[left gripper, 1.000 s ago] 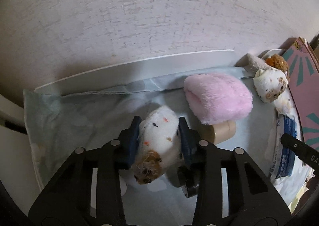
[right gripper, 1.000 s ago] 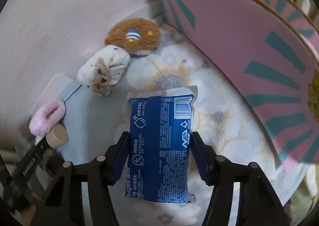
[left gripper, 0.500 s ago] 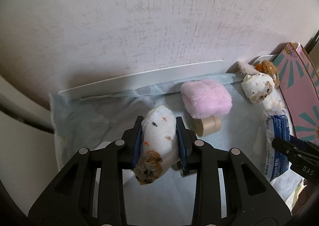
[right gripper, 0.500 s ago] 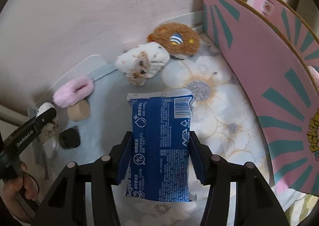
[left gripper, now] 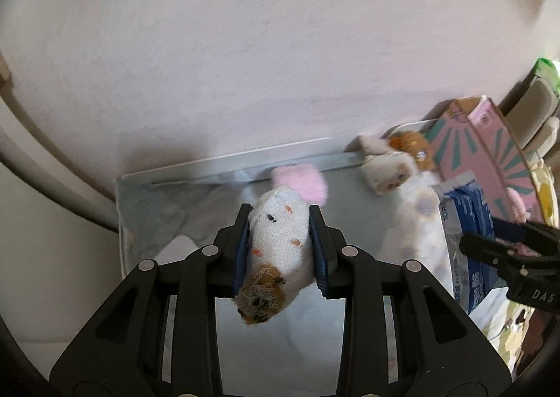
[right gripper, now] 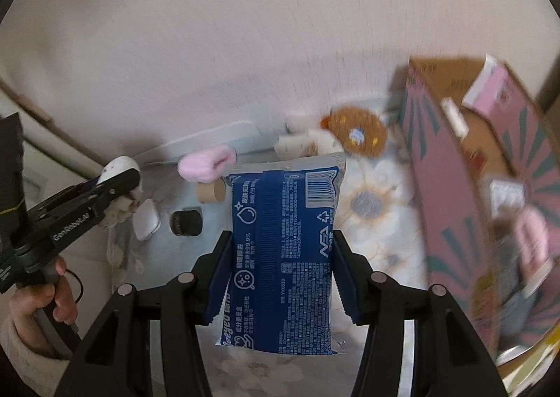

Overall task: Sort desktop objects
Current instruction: 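Carry hamster and blue packet into the cardboard box and open both tools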

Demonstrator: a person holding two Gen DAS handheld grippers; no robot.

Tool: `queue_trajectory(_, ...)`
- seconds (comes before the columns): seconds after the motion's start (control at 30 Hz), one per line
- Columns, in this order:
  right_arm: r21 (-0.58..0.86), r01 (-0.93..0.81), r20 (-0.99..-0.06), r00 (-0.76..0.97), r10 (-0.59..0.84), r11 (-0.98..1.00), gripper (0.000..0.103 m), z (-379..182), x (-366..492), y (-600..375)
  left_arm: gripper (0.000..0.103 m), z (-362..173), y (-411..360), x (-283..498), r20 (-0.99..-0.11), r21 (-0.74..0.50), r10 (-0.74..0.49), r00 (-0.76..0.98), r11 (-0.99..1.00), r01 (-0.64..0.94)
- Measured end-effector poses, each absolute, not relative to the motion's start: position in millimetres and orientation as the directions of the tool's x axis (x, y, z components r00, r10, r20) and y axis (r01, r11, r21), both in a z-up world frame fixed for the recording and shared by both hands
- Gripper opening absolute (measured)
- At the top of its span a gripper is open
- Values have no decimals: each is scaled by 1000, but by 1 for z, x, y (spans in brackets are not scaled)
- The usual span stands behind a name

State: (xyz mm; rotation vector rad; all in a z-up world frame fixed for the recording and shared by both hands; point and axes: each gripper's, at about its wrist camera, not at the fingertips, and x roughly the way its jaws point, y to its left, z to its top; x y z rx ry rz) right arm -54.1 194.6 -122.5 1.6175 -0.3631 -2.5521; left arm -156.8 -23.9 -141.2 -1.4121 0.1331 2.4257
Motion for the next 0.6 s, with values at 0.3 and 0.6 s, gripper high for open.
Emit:
queue_trajectory(0.3,266,-45,-862,-459,-216,-963,50,-83,-50,251,28,-95,23,-142,-829,-122,317,-461,-907,-404)
queue_trajectory(0.6,259,-102,-843,-510,-173,-960,50,-52,-34,314,28,-76,100,-140,-810,-148,401,-429,-846,-512)
